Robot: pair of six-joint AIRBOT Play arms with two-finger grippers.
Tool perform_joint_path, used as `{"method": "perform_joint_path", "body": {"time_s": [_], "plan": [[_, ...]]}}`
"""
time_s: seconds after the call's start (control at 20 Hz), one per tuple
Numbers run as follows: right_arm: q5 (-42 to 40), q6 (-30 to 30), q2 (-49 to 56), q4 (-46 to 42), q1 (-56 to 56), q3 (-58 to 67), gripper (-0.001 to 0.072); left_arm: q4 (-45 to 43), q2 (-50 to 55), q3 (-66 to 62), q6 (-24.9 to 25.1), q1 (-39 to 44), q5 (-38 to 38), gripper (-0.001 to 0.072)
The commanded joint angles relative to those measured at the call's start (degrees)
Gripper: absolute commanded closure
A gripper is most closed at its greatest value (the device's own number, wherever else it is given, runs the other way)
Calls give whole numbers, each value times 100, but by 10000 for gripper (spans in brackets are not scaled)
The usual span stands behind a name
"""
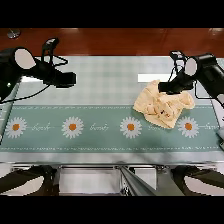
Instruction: Fold the shirts.
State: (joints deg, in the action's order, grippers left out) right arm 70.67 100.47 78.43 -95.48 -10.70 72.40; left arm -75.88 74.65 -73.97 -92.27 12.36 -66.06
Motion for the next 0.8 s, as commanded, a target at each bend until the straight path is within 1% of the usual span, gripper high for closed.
{"method": "perform_joint_path", "body": {"time_s": [0.0,0.55,0.65,0.75], "plan": [[2,0,4,0,-7,-2,687,-2,4,0,2,4,0,684],[-7,0,4,0,-7,-2,687,-2,4,0,2,4,0,684],[-214,0,4,0,-7,-2,687,-2,4,0,0,4,48,684],[-376,2,4,4,-7,-2,688,-2,4,0,2,4,304,684]]}}
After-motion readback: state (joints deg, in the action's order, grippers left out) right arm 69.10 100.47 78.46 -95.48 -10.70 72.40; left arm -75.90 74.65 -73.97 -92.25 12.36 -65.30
